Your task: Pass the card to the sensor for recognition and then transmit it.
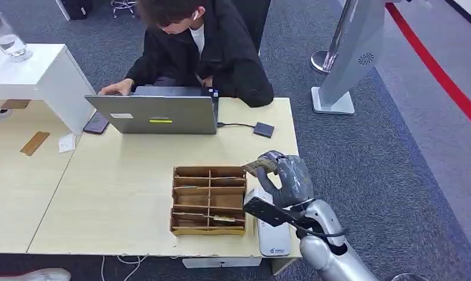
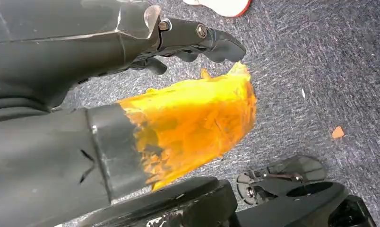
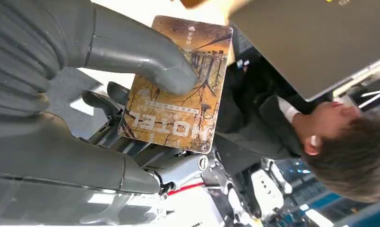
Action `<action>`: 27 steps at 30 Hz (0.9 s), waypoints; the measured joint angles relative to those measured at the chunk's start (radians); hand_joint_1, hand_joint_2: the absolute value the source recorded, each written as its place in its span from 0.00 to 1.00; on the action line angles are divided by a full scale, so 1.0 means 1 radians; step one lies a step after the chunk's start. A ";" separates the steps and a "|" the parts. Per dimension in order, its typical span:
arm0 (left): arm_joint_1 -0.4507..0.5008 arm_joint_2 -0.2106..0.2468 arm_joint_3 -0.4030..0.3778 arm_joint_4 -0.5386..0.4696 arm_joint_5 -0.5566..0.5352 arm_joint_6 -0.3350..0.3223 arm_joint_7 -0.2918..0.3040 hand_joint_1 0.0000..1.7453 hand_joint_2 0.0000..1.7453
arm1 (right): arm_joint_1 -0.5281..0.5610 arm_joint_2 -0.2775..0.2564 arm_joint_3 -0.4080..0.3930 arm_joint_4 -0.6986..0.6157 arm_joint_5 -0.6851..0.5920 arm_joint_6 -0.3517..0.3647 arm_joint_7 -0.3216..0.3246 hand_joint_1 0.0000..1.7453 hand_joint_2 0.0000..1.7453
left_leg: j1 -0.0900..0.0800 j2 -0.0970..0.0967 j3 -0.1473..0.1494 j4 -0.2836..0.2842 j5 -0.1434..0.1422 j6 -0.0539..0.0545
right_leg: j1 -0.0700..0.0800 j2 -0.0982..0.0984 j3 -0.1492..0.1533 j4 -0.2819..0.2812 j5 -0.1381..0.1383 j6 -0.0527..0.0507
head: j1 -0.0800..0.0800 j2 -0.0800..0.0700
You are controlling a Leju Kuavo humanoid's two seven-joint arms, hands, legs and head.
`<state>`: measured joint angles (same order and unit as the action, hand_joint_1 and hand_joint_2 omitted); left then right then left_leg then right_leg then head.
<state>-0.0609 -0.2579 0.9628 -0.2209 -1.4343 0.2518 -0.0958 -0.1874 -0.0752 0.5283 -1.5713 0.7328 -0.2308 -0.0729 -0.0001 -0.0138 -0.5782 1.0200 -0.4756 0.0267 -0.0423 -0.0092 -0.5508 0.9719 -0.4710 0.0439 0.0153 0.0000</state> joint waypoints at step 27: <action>0.001 0.009 0.004 0.000 0.019 0.002 -0.011 0.00 0.00 | 0.090 -0.087 -0.038 -0.009 -0.378 0.307 -0.028 1.00 1.00 | 0.000 0.000 0.000 0.000 0.000 0.000 | 0.000 0.000 0.000 0.000 0.000 0.000 | 0.000 0.000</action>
<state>-0.0596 -0.2491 0.9670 -0.2209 -1.4149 0.2541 -0.1068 -0.0975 -0.1618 0.4906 -1.5805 0.3552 0.0759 -0.1007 -0.0002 -0.0140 -0.5782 1.0200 -0.4757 0.0268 -0.0423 -0.0094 -0.5505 0.9719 -0.4709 0.0439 0.0153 0.0000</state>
